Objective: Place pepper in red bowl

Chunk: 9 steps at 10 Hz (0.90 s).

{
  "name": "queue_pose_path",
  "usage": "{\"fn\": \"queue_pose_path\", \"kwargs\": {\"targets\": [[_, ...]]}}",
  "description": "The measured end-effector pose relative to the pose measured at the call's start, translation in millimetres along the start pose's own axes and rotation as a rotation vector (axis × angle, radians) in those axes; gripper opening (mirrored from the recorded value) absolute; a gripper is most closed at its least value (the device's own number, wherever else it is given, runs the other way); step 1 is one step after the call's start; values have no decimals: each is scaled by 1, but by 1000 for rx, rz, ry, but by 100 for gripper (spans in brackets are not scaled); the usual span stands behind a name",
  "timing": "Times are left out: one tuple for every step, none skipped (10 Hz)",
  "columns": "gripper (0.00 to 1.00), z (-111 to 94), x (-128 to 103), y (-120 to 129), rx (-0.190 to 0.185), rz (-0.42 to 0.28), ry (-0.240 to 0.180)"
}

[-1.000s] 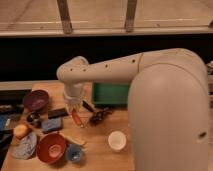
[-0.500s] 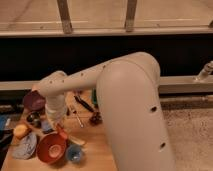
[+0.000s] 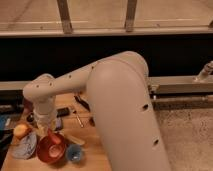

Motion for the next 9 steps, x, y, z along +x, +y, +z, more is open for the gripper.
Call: {"fn": "queue_pose_path", "kwargs": {"targets": [[2,3,0,4,-12,-8,6],[7,5,1,5,-23,-8,9],[16,8,3,4,-29,-4,15],[28,11,8,1,-31,16,19],[36,11,12,-2,-33,31,16],[48,10,18,-6,-37,50,14],[58,11,20,-6,-42,56,14],[68,11,21,-6,-48,60,14],[75,12,22,-4,-54,57,15]]}}
